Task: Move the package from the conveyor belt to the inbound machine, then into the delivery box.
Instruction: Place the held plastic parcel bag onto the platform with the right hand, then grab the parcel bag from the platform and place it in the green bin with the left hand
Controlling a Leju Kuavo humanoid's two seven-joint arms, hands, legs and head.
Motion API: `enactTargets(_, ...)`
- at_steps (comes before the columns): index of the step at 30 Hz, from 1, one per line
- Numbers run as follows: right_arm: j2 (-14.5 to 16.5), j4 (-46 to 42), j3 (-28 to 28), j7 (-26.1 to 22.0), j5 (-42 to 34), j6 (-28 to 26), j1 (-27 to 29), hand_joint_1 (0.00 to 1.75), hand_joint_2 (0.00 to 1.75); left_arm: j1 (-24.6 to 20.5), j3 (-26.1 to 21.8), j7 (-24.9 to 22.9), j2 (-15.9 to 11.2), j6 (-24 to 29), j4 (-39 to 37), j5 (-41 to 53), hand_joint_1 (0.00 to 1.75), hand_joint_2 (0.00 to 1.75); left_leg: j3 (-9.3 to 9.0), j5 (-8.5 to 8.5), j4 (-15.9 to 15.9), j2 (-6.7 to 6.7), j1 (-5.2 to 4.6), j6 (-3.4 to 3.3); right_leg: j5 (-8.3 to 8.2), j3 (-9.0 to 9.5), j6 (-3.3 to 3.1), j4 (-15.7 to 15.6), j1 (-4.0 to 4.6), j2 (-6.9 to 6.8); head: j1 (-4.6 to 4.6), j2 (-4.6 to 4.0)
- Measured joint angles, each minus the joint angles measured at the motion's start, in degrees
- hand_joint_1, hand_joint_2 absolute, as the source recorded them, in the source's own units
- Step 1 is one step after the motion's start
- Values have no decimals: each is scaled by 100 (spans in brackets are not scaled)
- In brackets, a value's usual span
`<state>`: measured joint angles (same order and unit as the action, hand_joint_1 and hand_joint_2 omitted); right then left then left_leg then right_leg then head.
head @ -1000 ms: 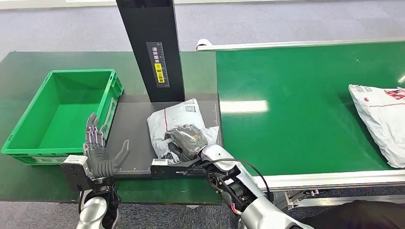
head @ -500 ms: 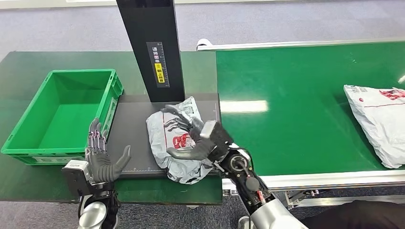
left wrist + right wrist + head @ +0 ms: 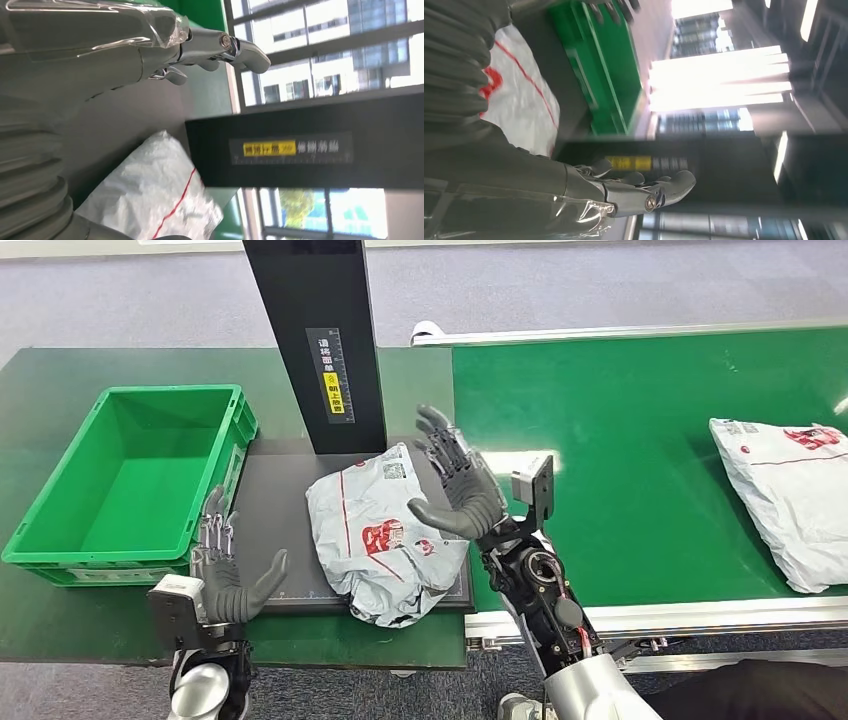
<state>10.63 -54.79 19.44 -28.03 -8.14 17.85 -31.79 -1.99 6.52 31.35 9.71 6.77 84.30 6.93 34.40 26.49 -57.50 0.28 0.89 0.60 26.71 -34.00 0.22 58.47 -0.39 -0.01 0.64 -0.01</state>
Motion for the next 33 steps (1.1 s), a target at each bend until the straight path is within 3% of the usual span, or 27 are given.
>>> enactTargets(9,40,-730,-425,65,932,-1744,244,0,175,-137,831,-199,207,-488,-251,373,0,175,0,1,-1,-1,-3,-2,-1,-1,1,-2,-3,-1,-1,-1)
enactTargets(15,42,-1103,-522,84,1182,-1879,469,0,175,-371,1585,-286,260,-565,-570,779,0,175,1,2,0,3,-3,-1,-1,-2,1,-1,-3,0,-1,-1)
enactTargets(19,43,-1197,-555,84,1216,-1886,511,0,175,-486,1821,-373,264,-456,-744,992,0,175,0,2,-1,2,-3,-1,-1,-2,1,-1,-3,0,-1,-1)
enactTargets(25,43,-1283,-633,95,1307,-1904,522,0,175,-994,2153,-1292,261,382,-1592,2842,0,175,-1,1,-1,1,-3,-2,-2,1,2,-1,-3,0,0,-1)
enactTargets(33,45,-1284,-725,99,1439,-1877,515,0,175,-1495,2264,-1805,299,314,-2779,4001,0,175,0,1,-1,0,-3,-2,-2,1,2,0,-3,0,-1,-1)
